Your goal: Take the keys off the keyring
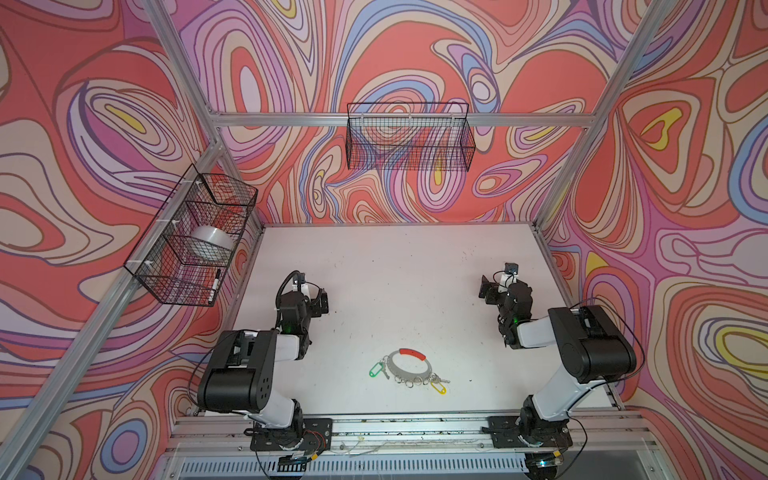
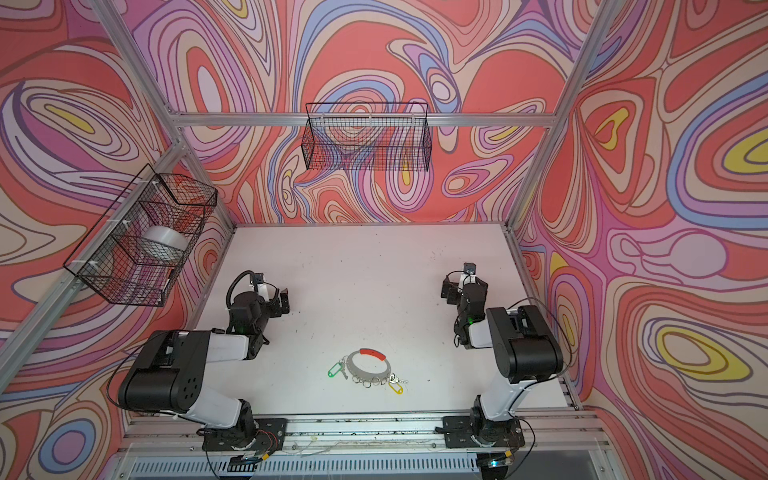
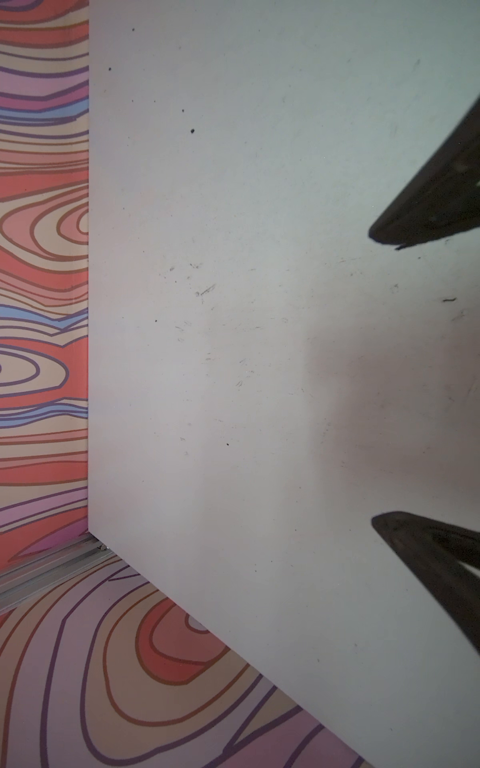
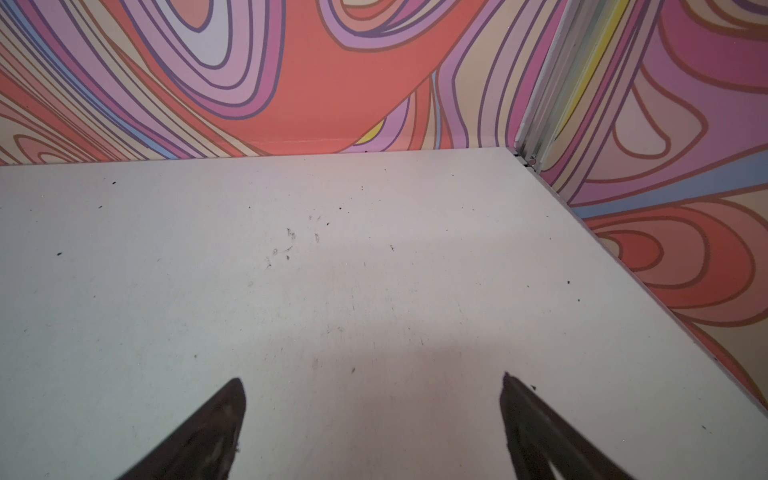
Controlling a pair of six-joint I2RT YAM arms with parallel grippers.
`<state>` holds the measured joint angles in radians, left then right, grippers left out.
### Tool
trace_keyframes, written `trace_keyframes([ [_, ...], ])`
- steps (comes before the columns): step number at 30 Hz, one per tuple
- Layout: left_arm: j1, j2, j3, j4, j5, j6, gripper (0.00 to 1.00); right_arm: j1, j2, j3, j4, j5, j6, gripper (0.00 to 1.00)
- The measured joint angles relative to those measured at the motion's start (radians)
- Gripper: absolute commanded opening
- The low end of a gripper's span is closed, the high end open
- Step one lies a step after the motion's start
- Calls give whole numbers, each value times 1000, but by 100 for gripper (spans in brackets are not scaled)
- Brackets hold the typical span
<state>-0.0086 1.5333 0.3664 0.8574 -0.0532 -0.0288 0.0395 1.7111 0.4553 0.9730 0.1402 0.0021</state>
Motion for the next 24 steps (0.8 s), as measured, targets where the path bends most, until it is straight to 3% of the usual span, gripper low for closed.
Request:
trace_keyframes([
  [18, 0, -2, 0, -2, -7, -1, 100, -28, -1, 5, -11, -20, 19, 98],
  [24, -12, -127, 50, -151, -100, -13, 100, -32, -86, 14, -121, 40, 51, 98],
])
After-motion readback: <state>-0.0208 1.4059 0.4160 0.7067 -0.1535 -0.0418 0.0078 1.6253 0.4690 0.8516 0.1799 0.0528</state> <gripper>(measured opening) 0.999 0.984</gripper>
